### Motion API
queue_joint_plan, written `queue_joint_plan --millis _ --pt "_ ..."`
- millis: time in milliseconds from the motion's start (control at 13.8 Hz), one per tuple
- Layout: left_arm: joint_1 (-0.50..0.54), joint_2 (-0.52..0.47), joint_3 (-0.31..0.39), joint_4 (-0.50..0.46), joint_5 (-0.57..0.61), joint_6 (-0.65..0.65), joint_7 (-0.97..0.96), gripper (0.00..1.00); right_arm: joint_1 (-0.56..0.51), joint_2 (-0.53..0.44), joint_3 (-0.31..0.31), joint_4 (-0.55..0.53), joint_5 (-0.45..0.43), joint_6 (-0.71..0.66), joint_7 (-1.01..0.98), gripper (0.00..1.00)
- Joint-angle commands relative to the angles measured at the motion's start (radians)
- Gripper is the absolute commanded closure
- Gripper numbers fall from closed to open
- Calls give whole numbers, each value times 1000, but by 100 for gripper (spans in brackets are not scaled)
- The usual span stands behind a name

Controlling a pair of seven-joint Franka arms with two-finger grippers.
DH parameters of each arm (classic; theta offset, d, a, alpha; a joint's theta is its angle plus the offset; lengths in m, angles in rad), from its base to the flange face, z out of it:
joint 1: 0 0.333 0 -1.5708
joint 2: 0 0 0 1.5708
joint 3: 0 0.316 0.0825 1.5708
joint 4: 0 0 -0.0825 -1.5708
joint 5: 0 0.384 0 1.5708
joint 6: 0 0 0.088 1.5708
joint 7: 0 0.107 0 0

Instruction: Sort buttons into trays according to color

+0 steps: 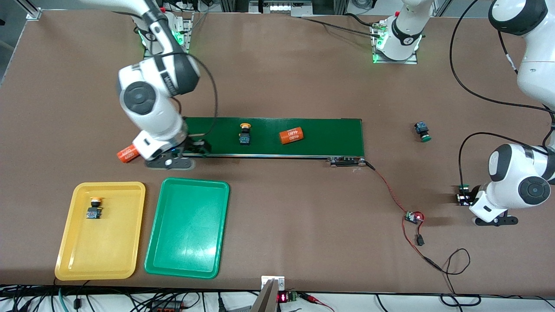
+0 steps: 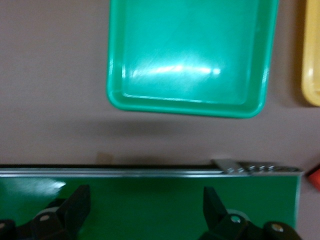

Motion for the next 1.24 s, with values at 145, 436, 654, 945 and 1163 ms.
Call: queue_joint_plan --millis 145,436,654,945,1163 --pt "13 -47 -226 20 -38 -292 7 82 10 -19 52 -112 13 136 81 0" --pt "-2 -45 -421 15 -154 -447 -138 84 10 -33 95 -181 5 202 178 0" --pt "-89 -42 -478 -9 -193 -443 -386 83 11 -56 109 -244 5 253 233 0" --pt "-252 -30 -501 -29 -236 -424 -657 83 11 -60 116 -320 1 358 232 0" --pt "-307 -32 -502 -118 -236 -371 -694 82 13 -56 118 -353 -35 392 232 0"
